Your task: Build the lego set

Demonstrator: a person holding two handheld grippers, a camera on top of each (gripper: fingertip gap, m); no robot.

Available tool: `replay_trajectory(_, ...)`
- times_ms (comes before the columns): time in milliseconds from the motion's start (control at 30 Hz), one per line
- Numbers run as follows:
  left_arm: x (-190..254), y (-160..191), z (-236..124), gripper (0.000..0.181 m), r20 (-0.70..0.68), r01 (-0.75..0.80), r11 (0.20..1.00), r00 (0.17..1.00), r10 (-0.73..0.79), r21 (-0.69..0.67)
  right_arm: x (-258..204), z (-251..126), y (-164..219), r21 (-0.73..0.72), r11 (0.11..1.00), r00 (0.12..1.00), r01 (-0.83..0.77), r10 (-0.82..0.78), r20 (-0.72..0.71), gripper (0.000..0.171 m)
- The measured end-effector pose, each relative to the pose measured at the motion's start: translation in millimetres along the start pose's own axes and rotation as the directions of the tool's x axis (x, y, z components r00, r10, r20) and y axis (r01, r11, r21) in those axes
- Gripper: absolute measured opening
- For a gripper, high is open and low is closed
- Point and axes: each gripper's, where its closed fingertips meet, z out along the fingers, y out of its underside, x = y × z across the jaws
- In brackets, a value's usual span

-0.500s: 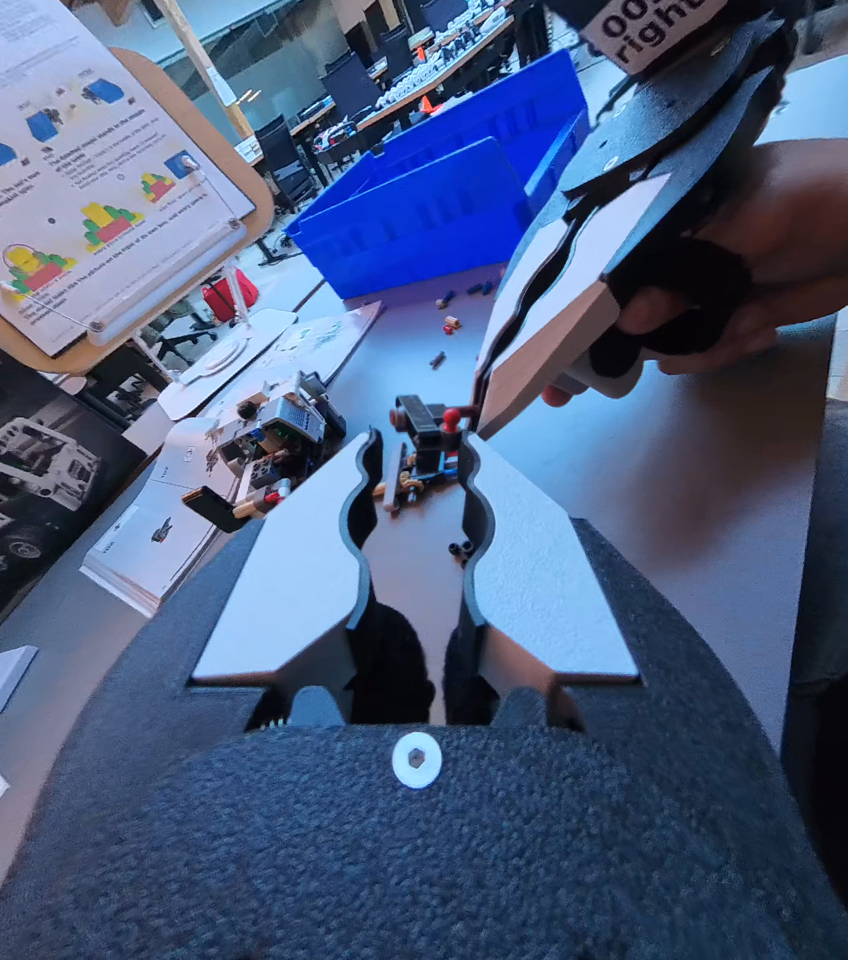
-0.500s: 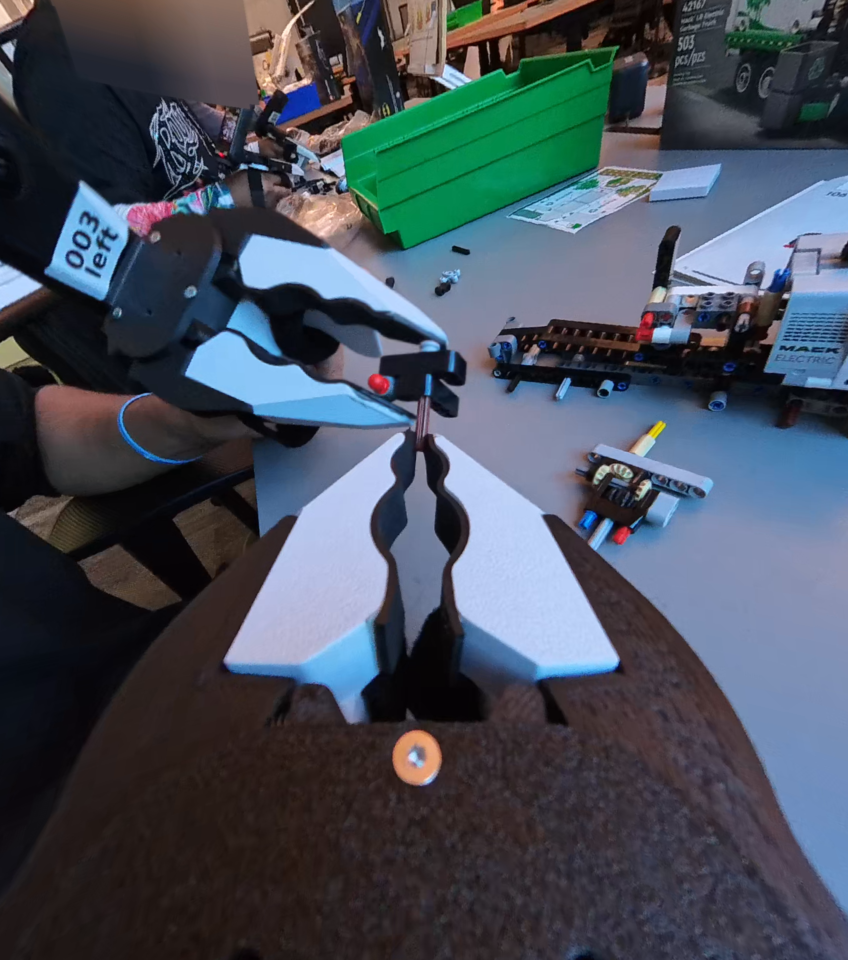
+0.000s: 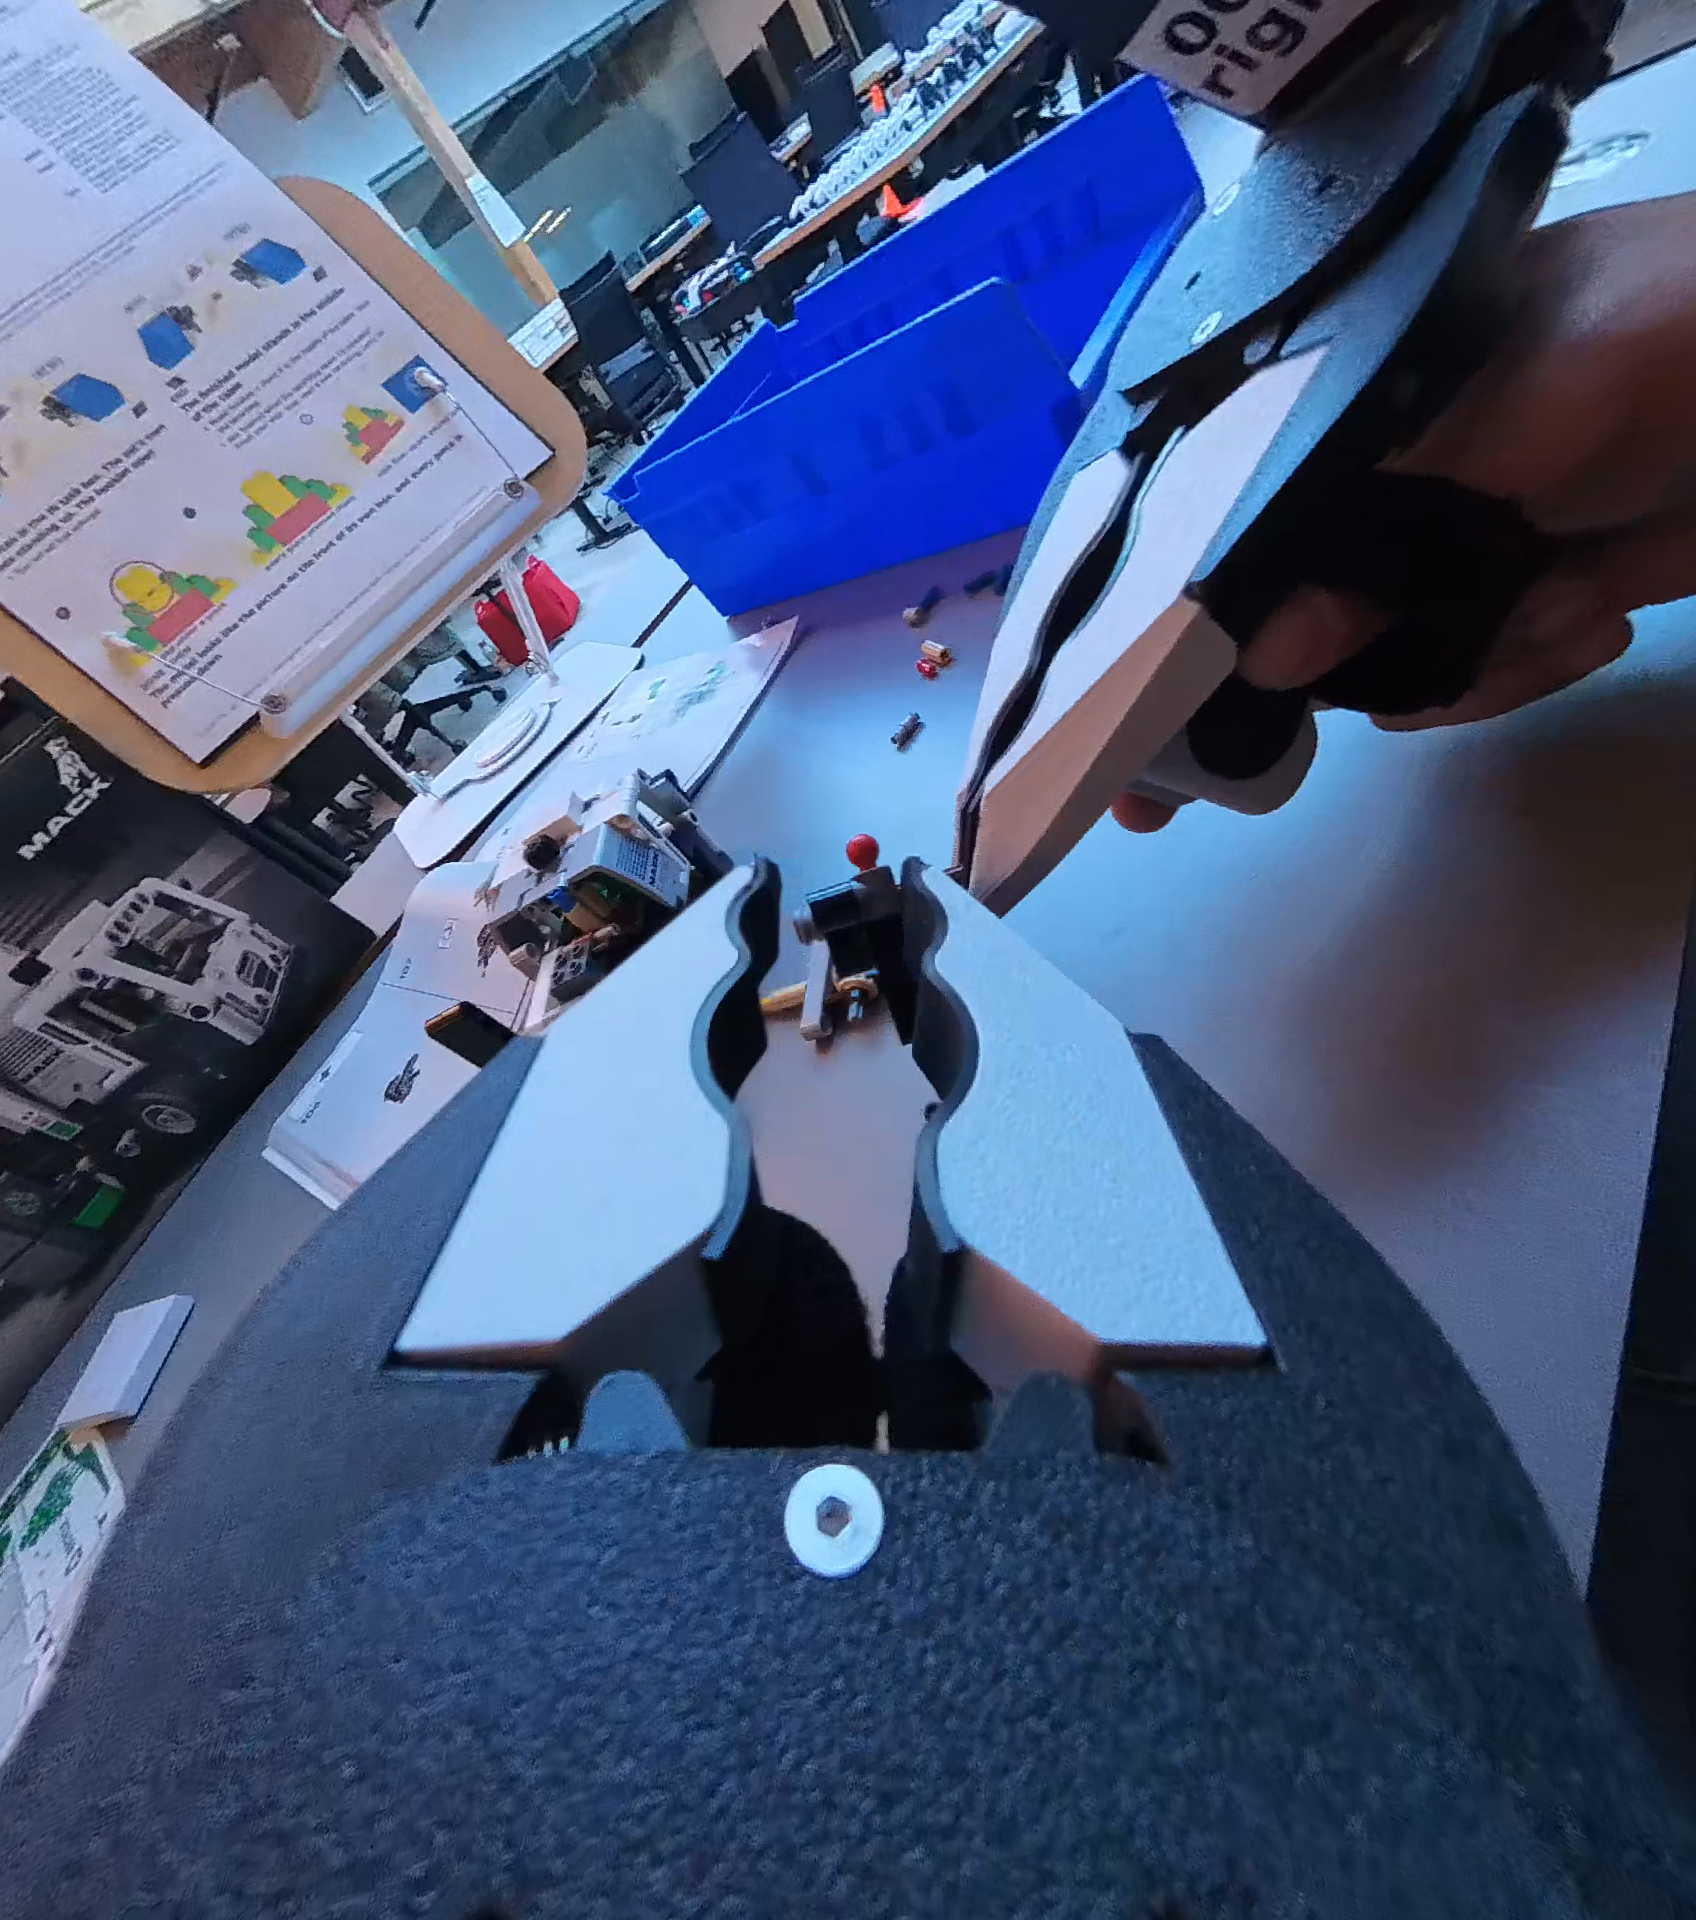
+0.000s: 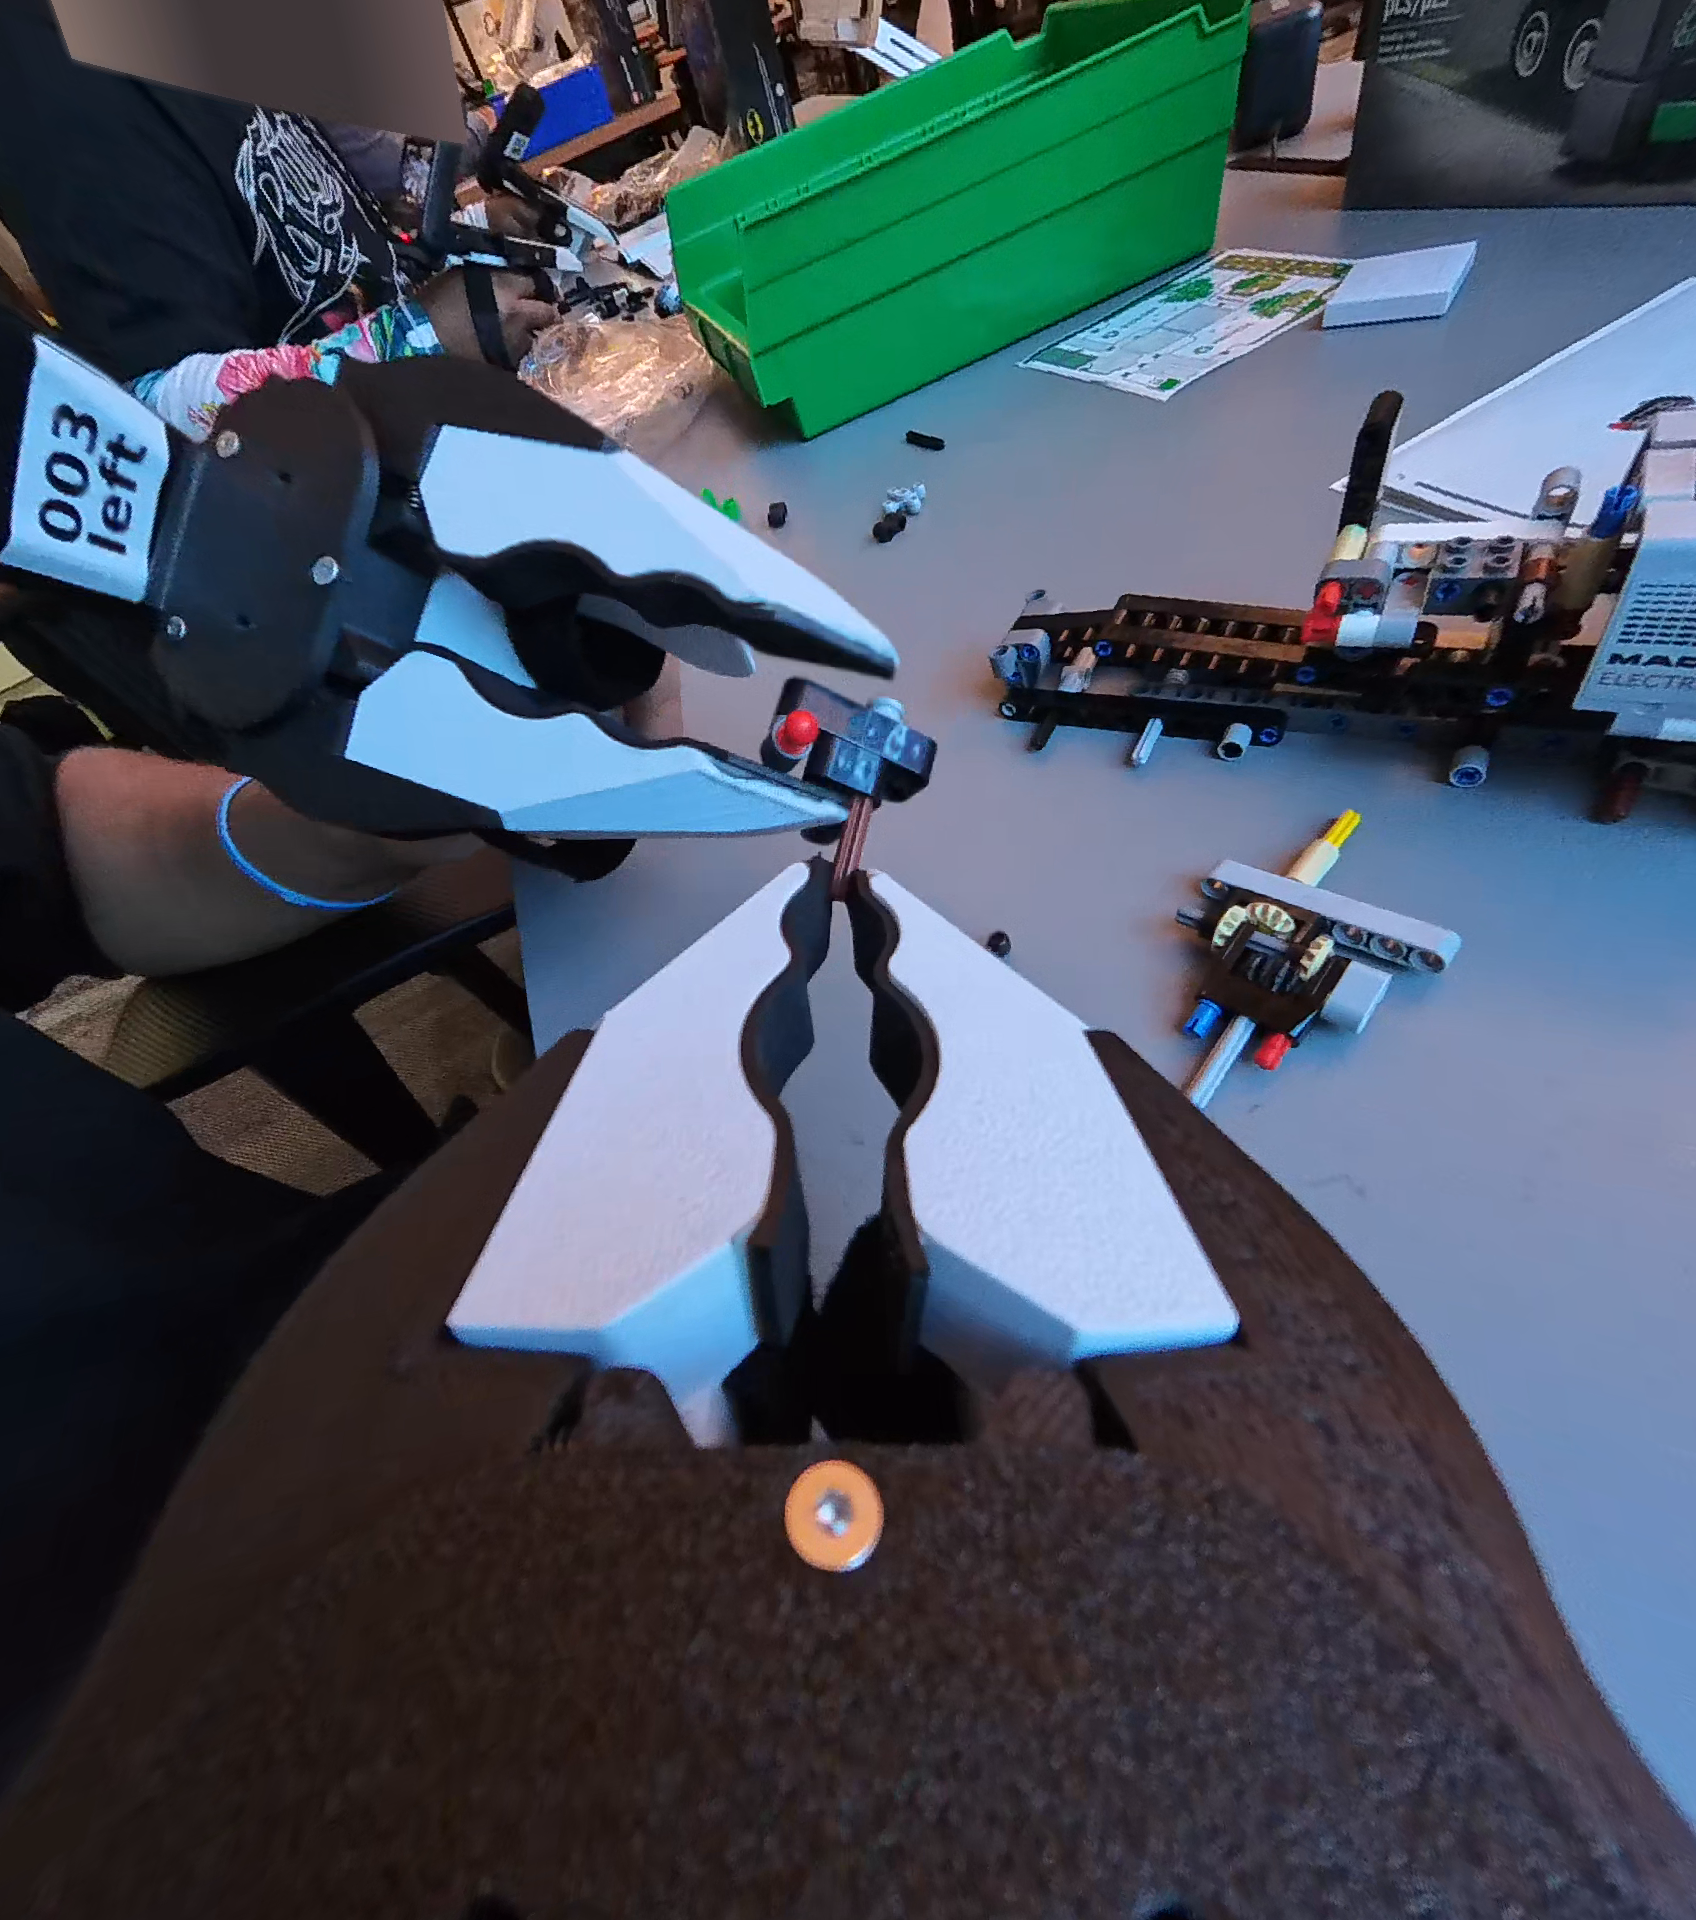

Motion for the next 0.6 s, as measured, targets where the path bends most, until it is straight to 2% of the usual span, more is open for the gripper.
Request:
replay_trajectory(67, -5, 0, 0, 0.03, 0.031, 0.036, 0.999, 0.999, -0.037, 0.006, 0, -1, -1, 0.005, 1.0, 1.0, -0.007, 0.007, 0.001, 0.003)
replay_trajectory(267, -11, -10, -4, 0.033, 0.077, 0.107, 0.986, 0.99, -0.117, 0.124, -7, -6, -11, 0.075, 0.992, 0.991, -0.106, 0.099, 0.09, 0.003)
replay_trajectory(467, -4, -25, -8, 0.024, -0.033, 0.195, 0.953, 0.981, -0.193, 0.233, -27, -11, -19, 0.09, 0.961, 0.928, -0.26, 0.222, 0.3, 0.002)
replay_trajectory(600, -2, -24, -8, 0.022, -0.043, 0.194, 0.956, 0.981, -0.189, 0.222, -26, -10, -18, 0.089, 0.953, 0.915, -0.29, 0.249, 0.319, 0.002)
